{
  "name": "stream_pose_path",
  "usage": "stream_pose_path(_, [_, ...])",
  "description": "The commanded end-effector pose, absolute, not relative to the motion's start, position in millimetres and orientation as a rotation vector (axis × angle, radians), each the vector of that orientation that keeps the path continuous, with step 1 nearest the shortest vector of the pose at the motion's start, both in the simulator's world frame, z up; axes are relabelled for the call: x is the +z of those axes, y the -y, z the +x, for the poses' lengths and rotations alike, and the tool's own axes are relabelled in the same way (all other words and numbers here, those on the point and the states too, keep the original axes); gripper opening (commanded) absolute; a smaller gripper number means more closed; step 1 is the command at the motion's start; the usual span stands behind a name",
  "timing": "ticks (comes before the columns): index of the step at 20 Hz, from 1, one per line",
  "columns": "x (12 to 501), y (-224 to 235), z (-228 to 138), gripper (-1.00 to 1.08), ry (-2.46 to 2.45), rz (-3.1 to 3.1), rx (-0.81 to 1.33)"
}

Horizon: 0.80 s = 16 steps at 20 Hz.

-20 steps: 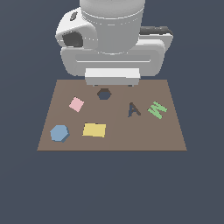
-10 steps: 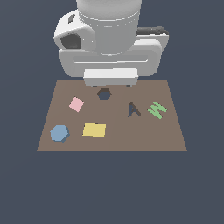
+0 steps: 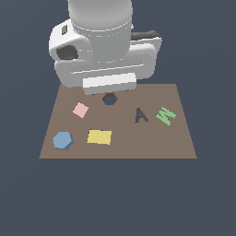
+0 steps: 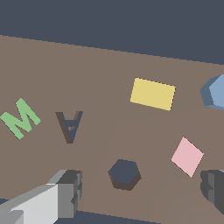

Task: Insert a designated object into the corresponding slot on a board.

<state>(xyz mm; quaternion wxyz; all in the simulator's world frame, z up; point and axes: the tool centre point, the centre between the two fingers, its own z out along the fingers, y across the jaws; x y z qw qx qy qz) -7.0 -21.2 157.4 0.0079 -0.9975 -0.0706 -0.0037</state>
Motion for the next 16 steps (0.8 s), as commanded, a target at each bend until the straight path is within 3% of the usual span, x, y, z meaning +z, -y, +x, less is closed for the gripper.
stream_pose_path(1, [153.2,28.8,-7.9,1.0,0.299,-3.112,-0.011])
stream_pose_path(16, [117.6,92.6,2.0,1.0,0.96,-2.979,-0.008])
